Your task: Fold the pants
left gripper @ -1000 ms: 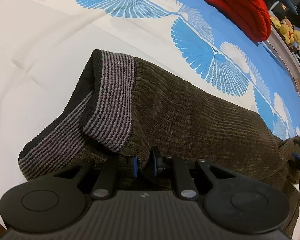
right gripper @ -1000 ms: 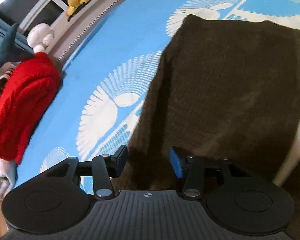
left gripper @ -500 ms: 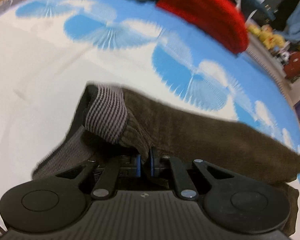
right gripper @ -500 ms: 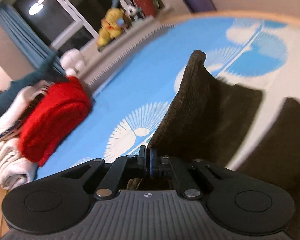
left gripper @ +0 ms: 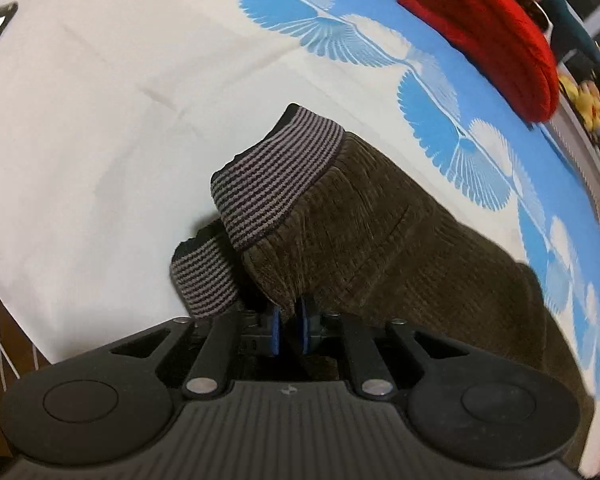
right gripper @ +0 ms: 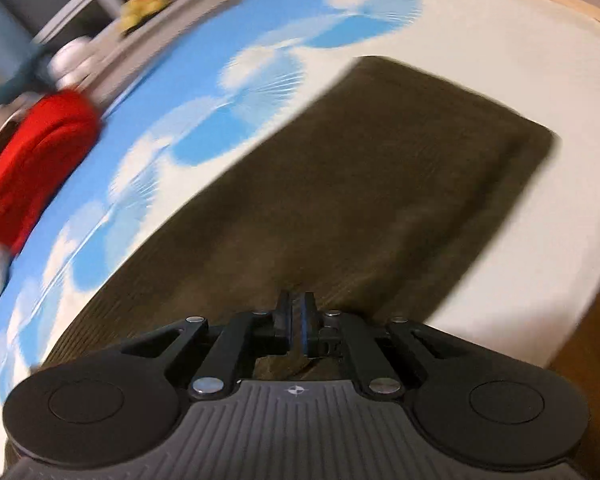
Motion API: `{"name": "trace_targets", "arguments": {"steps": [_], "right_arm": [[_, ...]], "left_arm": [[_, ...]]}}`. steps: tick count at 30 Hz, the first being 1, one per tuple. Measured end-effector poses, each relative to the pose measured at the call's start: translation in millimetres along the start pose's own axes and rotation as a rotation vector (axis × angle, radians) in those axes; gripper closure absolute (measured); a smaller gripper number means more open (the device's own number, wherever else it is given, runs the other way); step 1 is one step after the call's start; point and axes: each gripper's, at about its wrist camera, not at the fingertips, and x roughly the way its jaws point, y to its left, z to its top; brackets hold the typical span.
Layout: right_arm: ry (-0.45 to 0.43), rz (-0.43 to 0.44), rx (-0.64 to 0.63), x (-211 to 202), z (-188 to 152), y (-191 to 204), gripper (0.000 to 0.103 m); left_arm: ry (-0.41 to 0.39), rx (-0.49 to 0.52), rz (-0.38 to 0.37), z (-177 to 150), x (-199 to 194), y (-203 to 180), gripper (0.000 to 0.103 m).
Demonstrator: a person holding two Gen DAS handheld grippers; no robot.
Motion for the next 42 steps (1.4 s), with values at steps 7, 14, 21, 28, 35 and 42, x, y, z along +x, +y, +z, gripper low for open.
{"name": "trace_targets", "arguments": {"steps": [7, 14, 21, 28, 35, 42], "right_arm": [[-0.122, -0.119, 0.436, 2, 48, -85, 0.094], [-0.177, -0.035, 0.581, 27, 67, -143, 0.091], [-0.214, -0.052, 0.499, 33, 78, -139, 0.087], [-0.269, -0.068, 0.453, 23, 77, -131, 0.077], [-0.187, -0.070, 0.440, 42, 75, -132, 0.071], [-0.232, -0.114, 0.303, 34, 85, -117, 0.097]], "left_arm": [[0.007, -0.035, 0.012, -1, 9, -4, 0.080], [-0.019, -0.093, 0.031, 0, 12, -1, 0.077], [-0.044, -0.102, 0.037, -1, 6, 0, 0.077], [-0.056, -0.114, 0.029, 1, 3, 4, 0.077], [-0.057, -0.075, 0.047, -1, 7, -3, 0.076], [-0.090, -0.011, 0.055, 0, 0, -13, 0.092]]}}
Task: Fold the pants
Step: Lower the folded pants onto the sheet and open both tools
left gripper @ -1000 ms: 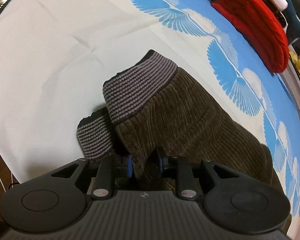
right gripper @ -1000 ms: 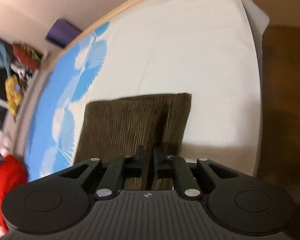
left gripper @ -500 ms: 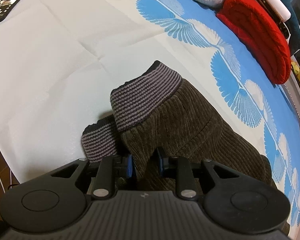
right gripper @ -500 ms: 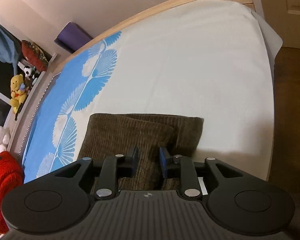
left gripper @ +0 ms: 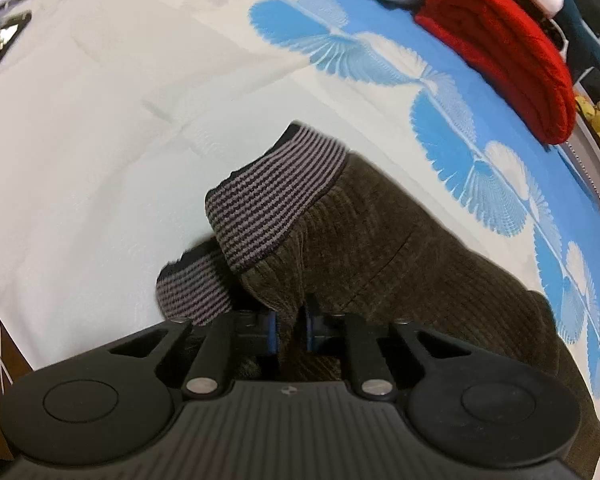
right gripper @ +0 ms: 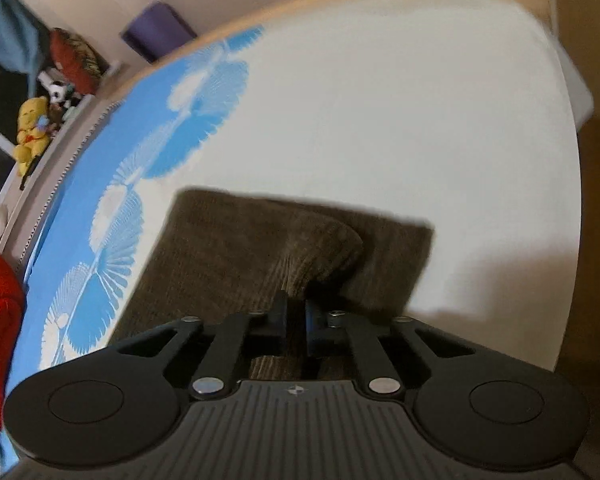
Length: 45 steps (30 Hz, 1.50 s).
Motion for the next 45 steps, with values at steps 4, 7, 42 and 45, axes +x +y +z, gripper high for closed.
{"name": "trace_targets", "arguments": {"steps": [4, 7, 42, 45], "right_arm": [[-0.188, 0.116, -0.069, -41, 9, 20, 0.101], [-0.289, 0.153, -0.103, -66, 11, 28, 0.101], [0.218, -0.104, -0.186, -5, -8, 21, 0.064], [0.218, -0.104, -0.196, -8, -11, 23, 0.064]], "left_arm": [[-0.175, 0.099, -0.075, 6, -43, -12, 0.092], [-0.215, 0.176, -0.062, 3, -60, -11, 0.092], [0.038, 0.390, 0.045, 46, -36, -49, 0.074], [-0.104, 0.622, -0.035, 61, -47, -83, 0.074]]}}
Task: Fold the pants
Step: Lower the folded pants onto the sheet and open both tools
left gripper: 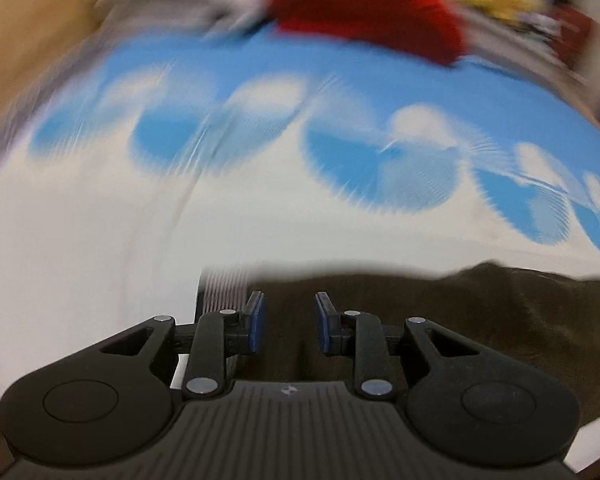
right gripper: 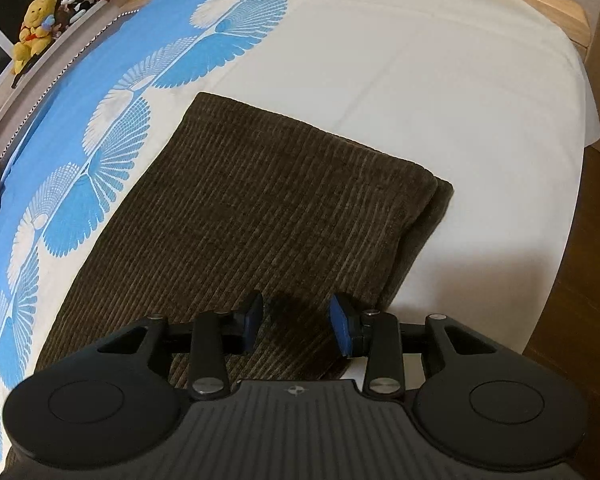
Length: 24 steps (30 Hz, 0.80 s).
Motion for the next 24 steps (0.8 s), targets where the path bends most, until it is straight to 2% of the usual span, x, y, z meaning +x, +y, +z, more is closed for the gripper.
{"name": "trace_targets", "arguments": {"steps": [2, 3, 4, 5, 6, 7, 10, 11, 13, 17, 19, 21, 23, 24], "right_arm": [[0.000, 0.006, -0.002, -2, 0, -1, 0.064], [0.001, 0.007, -0.003, 0, -2, 0, 0.064], [0.003, 0.009, -0.003, 1, -2, 0, 0.064], [0.008, 0.013, -0.004, 1, -1, -1, 0.064], [0.012, 0.016, -0.011, 1, -2, -2, 0.064], [0.012, 0.017, -0.019, 1, -3, -1, 0.064], [0.016, 0.016, -0.052, 3, -3, 1, 0.064], [0.016, 0.014, -0.062, 4, -2, 2, 0.064], [0.017, 0.010, -0.076, 4, -2, 3, 0.064], [0.016, 0.007, -0.068, 4, 0, 2, 0.064], [0.016, 0.006, -0.072, 6, 1, 3, 0.064], [0.015, 0.003, -0.092, 5, 0, 5, 0.064], [0.015, 0.006, -0.113, 4, 0, 5, 0.064], [0.015, 0.010, -0.118, 4, 0, 5, 0.064]], "left_arm": [[-0.073, 0.118, -0.030, 8, 8, -10, 0.077], [-0.080, 0.135, -0.049, 7, 16, -13, 0.082], [-0.073, 0.130, -0.069, 5, 26, -11, 0.088], [-0.054, 0.109, -0.089, 1, 38, -8, 0.090], [-0.002, 0.094, -0.100, -5, 55, -6, 0.093], [0.055, 0.119, -0.092, -10, 68, -8, 0.100], [0.111, 0.279, 0.042, -19, 97, -13, 0.100], [0.139, 0.300, 0.062, -22, 106, -11, 0.100], [0.156, 0.300, 0.067, -25, 113, -8, 0.100], [0.164, 0.305, 0.126, -16, 113, -23, 0.100], [0.133, 0.274, 0.103, -11, 102, -25, 0.099], [0.118, 0.213, 0.039, -6, 93, -23, 0.099], [0.143, 0.176, -0.007, -6, 98, -21, 0.098], [0.197, 0.184, 0.013, -10, 108, -21, 0.097]]}}
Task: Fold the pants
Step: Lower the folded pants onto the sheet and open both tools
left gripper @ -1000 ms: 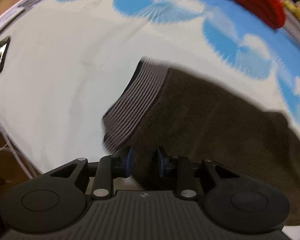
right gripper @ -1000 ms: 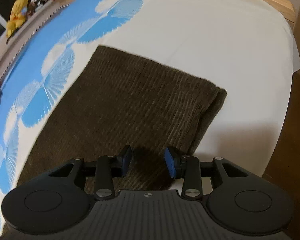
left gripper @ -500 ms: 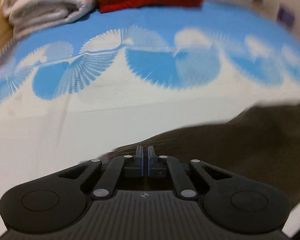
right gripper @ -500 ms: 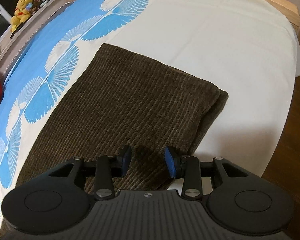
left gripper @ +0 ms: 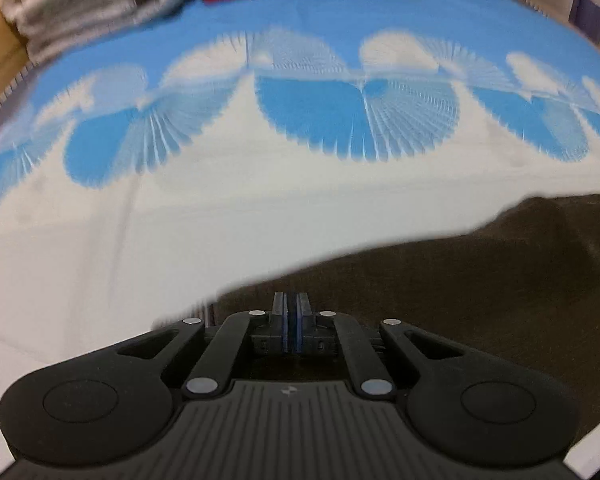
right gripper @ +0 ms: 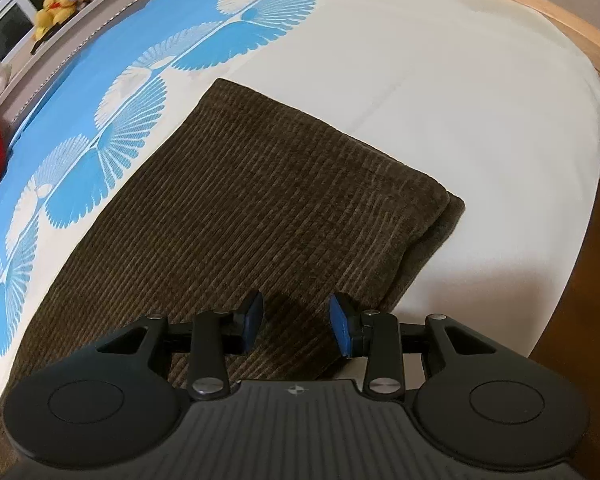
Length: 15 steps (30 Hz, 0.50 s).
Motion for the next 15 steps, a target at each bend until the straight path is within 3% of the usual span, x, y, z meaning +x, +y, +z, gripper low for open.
{"name": "trace_targets", "arguments": {"steps": [1, 4, 12, 15], "right_arm": [[0.001, 0.005, -0.002, 0, 0, -1, 0.064], [0.002, 0.015, 0.007, -3, 1, -4, 0.064], [-0.001, 0.054, 0.033, -6, 0, -20, 0.064], [-0.051, 0.017, 0.037, -13, 2, -26, 0.064]], "left_arm": [[0.039, 0.013, 0.017, -3, 8, 0, 0.099], [0.034, 0.022, 0.039, -1, 6, -4, 0.099], [-0.047, 0.026, 0.086, 10, -32, -27, 0.094], [-0.092, 0.041, 0.092, 18, -48, -37, 0.094]]}}
